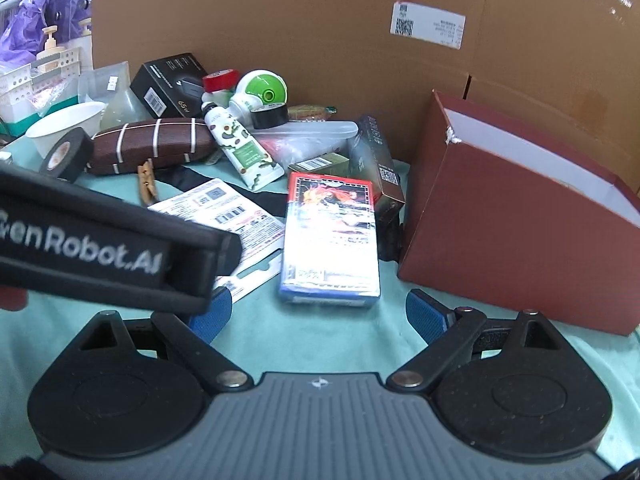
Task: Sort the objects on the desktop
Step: 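Close the left gripper on the blue playing-card box and lift it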
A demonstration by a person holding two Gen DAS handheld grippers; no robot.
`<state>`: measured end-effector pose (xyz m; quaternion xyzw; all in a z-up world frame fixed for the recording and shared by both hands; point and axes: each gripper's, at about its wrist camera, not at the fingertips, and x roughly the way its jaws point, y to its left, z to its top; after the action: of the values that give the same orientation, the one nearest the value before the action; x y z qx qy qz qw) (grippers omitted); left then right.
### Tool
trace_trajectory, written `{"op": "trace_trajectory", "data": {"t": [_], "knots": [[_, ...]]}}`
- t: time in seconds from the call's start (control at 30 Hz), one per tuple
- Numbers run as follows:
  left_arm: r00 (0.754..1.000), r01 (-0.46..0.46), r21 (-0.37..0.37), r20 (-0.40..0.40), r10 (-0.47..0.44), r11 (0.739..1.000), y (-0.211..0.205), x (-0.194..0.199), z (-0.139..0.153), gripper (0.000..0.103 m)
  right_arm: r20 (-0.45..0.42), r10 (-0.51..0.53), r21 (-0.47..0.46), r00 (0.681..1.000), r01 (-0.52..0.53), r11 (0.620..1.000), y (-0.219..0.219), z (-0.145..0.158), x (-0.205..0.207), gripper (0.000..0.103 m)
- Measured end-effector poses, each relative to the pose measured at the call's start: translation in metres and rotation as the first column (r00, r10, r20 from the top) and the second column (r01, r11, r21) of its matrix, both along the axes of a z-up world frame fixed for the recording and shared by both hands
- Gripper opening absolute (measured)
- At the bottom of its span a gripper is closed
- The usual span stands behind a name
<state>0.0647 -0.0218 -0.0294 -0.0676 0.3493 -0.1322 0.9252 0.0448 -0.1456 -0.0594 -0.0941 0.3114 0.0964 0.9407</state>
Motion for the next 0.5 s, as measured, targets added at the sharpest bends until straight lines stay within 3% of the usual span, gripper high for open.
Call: {"op": "trace_trajectory", "data": {"t": [0.23,0.3,0.4,0.5], "knots": [[0.997,0.044,-0.057,-0.059,-0.047,0.997,-0.017,0.037,-0.008,0.082,-0.006,0.013,0.106,1.0,-0.012,0.994,-0.015,-0.007,0.021,0.087],[0.996,0.053,-0.065,-0.07,-0.058,0.996,-0.02,0.043,-0.01,0.081,-0.01,0.016,0.136,1.0,-0.015,0.991,-0.018,-0.008,0.025,0.075],[0.996,0.05,-0.056,-0.076,-0.054,0.997,-0.024,0.051,-0.011,0.081,-0.026,0.02,0.171,0.999,-0.015,0.985,-0.022,-0.009,0.031,0.073],[0.993,0.072,-0.065,-0.09,-0.077,0.995,-0.027,0.058,-0.013,0.07,-0.027,0.022,0.18,0.999,-0.016,0.984,-0.023,-0.01,0.035,0.07]]}}
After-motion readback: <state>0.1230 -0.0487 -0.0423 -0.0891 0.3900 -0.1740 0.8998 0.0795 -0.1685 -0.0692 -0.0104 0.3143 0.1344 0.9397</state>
